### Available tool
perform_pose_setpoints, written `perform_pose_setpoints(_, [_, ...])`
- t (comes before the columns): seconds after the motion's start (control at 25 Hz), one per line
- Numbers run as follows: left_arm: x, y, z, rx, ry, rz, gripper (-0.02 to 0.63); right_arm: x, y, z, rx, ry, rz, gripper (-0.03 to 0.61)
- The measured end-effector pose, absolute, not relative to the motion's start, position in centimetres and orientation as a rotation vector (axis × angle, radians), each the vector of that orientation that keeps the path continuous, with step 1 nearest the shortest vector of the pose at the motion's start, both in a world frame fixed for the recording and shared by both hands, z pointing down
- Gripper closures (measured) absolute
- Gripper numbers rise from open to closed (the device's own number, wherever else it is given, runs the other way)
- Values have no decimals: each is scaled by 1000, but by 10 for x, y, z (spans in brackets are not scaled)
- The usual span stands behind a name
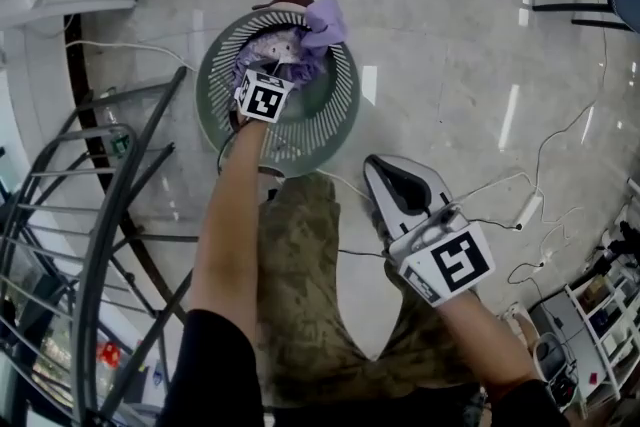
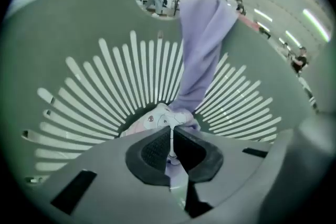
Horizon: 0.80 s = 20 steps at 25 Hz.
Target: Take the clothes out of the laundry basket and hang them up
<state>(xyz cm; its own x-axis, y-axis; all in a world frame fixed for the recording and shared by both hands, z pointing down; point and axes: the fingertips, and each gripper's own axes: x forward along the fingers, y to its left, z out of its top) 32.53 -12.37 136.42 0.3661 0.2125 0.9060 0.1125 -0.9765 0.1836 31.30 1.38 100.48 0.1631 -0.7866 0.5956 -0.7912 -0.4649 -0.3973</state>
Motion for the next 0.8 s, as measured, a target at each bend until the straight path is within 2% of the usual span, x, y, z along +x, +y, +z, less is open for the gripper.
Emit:
perform_pose_setpoints(0.32, [272, -125, 1181, 2510, 129, 1364, 603, 306, -11, 892, 2409, -1671, 1233, 577])
perform_pose_setpoints(0.8, [239, -129, 842, 2553, 5, 852, 603, 311, 20, 708, 2356, -1757, 1125, 577])
